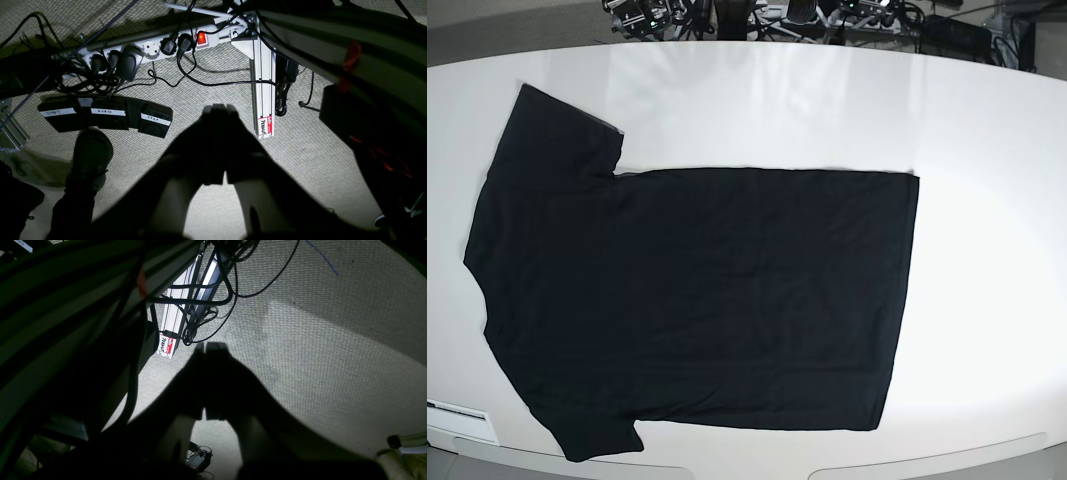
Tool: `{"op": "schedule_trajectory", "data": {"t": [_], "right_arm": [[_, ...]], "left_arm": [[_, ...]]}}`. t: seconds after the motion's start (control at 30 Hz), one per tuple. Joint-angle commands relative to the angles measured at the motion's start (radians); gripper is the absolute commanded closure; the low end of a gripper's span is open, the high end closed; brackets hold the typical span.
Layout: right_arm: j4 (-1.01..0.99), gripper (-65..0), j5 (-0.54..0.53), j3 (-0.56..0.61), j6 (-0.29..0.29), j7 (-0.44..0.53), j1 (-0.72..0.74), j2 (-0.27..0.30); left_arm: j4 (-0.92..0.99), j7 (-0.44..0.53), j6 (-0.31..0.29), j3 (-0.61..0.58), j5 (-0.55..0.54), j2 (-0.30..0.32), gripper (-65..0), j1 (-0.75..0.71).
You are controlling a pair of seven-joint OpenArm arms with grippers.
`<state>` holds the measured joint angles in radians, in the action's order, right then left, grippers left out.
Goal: Fold the T-shirt properly
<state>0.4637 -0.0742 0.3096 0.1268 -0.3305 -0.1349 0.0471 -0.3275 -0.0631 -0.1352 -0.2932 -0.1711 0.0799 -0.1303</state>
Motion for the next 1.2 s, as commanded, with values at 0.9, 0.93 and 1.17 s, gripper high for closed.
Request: {"op": "schedule_trajectory", "data": {"t": [0.9,0.93,1.17], "right_arm": [[0.406,0.0,-0.035,-0.002,0.161,-0.326,-0.384,0.121],[0.476,0.0,-0.059,-0.002,0.175,-0.348,-0.443,0.138],[1.030,0.0,-0.128,-0.002,0.168,-0.442,-0.834,0.259]], "left_arm": [[-0.580,-0.468,-0.074,0.000,0.005,0.146,0.0,-0.340],[-0.667,-0.468,-0.074,0.000,0.002,0.174,0.0,-0.396],[-1.255,-0.469,-0.026,0.002,0.004,0.419,0.0,-0.788]]}}
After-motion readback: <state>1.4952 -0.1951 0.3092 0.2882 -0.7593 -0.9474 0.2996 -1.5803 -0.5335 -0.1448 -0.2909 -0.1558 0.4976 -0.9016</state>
